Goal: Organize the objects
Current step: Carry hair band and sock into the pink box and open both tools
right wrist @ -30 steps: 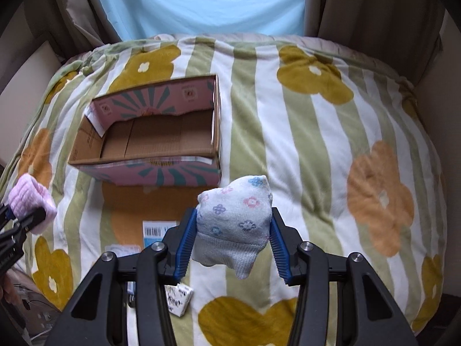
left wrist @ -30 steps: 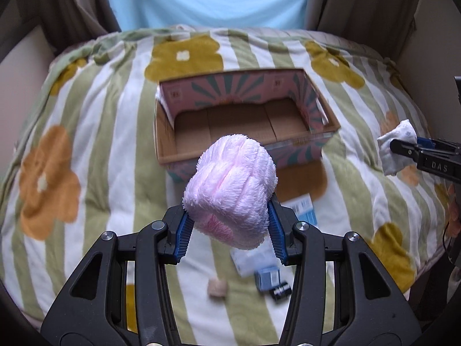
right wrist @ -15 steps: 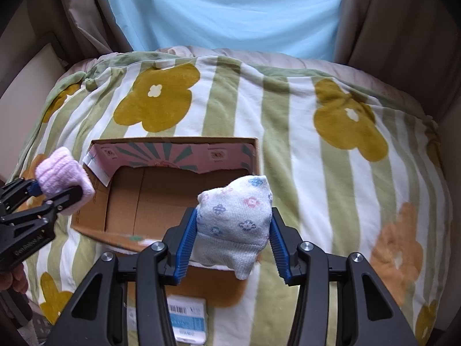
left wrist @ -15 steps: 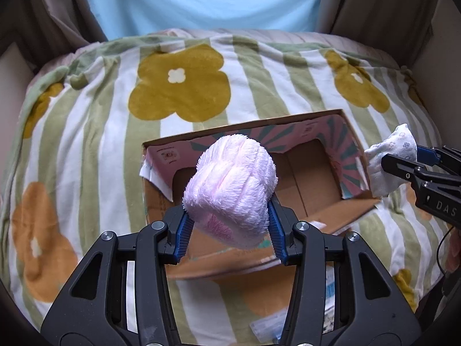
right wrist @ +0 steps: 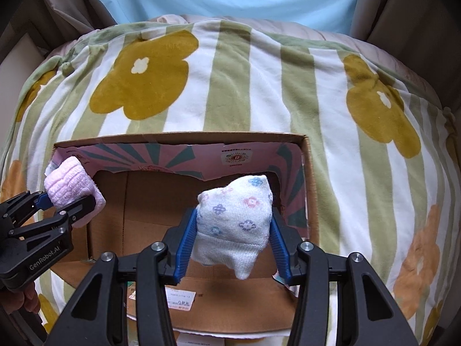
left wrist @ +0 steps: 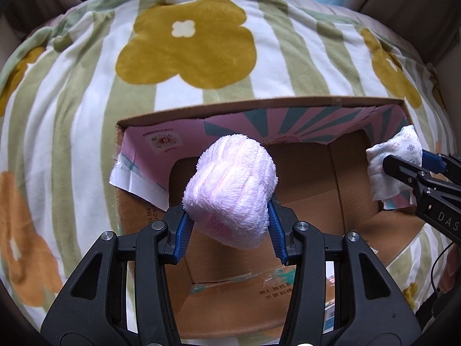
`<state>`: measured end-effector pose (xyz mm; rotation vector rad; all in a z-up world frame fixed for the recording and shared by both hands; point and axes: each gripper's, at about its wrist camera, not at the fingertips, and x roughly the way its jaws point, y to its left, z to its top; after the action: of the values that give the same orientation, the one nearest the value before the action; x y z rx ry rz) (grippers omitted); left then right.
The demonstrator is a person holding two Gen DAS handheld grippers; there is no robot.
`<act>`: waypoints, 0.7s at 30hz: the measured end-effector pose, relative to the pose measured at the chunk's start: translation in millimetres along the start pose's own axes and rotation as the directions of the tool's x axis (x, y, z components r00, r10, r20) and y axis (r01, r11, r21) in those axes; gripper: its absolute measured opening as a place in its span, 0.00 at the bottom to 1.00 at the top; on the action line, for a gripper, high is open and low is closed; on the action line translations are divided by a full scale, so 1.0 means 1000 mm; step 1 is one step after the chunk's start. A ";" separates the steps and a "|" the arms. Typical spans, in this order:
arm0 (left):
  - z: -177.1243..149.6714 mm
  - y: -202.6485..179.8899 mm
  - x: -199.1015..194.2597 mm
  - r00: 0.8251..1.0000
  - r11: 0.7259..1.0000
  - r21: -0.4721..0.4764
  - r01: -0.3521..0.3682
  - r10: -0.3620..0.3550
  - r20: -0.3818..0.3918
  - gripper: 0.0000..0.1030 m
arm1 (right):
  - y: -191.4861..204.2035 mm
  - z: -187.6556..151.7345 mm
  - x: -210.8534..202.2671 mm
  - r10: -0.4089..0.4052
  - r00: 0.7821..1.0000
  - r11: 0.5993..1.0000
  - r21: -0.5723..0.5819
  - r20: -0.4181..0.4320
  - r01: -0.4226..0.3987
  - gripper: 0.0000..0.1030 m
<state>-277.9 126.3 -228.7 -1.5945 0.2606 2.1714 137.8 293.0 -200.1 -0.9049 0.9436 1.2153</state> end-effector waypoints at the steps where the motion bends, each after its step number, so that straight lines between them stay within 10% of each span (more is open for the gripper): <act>1: -0.001 0.000 0.003 1.000 1.000 0.000 -0.003 0.003 -0.007 0.41 | 0.000 0.000 0.002 -0.001 1.000 1.000 -0.002 -0.004 0.001 0.43; 8: -0.003 -0.004 0.008 1.000 1.000 0.008 -0.003 0.003 0.000 0.42 | -0.002 0.005 0.007 0.000 1.000 1.000 0.010 -0.005 0.000 0.44; 10: -0.002 -0.006 0.003 1.000 1.000 0.015 -0.013 0.013 0.012 0.54 | -0.003 0.006 0.008 0.036 0.999 0.999 0.024 -0.009 -0.036 0.47; 12: 0.000 -0.005 -0.001 1.000 1.000 0.010 -0.009 0.009 0.022 0.98 | -0.003 0.008 0.012 0.037 0.999 0.999 0.030 -0.034 -0.036 0.69; 15: 0.000 -0.003 -0.009 0.998 1.000 0.009 -0.004 0.004 0.055 1.00 | -0.003 0.009 0.010 0.017 1.000 1.000 0.026 -0.014 -0.016 0.98; 21: -0.003 0.010 -0.017 0.998 1.000 -0.018 -0.001 0.002 0.067 1.00 | -0.004 0.011 0.007 0.011 1.000 1.000 0.020 0.006 -0.011 0.99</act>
<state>-275.8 112.1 -214.8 -1.5279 0.2224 2.2300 143.3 305.1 -202.5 -0.8808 0.9553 1.2155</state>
